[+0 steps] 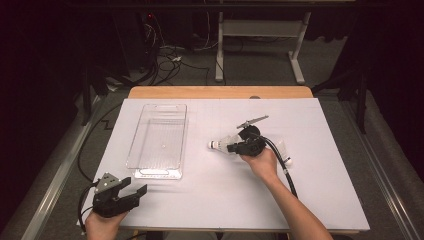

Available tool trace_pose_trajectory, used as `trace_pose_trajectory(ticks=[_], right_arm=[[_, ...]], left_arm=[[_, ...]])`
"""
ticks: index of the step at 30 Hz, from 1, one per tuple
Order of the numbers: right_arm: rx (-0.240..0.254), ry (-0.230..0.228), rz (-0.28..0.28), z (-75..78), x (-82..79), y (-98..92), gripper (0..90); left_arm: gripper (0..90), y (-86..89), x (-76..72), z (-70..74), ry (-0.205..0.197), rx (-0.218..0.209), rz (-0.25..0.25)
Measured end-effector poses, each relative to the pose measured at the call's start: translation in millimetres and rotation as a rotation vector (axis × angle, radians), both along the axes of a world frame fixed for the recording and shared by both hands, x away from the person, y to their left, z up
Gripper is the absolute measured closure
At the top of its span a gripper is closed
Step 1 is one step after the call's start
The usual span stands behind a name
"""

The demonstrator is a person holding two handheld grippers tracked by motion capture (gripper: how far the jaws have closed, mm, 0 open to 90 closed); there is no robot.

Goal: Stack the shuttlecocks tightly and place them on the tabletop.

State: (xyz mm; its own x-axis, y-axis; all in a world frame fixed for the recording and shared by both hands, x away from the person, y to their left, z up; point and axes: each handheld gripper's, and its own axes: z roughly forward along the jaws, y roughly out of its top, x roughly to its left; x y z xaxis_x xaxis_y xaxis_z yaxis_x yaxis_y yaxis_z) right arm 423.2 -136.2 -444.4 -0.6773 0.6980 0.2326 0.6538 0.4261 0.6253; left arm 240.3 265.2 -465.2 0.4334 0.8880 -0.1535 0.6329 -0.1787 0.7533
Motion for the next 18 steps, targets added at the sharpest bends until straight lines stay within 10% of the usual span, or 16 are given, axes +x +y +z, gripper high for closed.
trace_pose_trajectory(ticks=[18], right_arm=[[-0.004, -0.008, -0.011, 4.0, -3.3, -4.8, 75.5]], left_arm=[[33.6, 0.4, -0.8, 0.8, -0.003, 0.0, 0.002]])
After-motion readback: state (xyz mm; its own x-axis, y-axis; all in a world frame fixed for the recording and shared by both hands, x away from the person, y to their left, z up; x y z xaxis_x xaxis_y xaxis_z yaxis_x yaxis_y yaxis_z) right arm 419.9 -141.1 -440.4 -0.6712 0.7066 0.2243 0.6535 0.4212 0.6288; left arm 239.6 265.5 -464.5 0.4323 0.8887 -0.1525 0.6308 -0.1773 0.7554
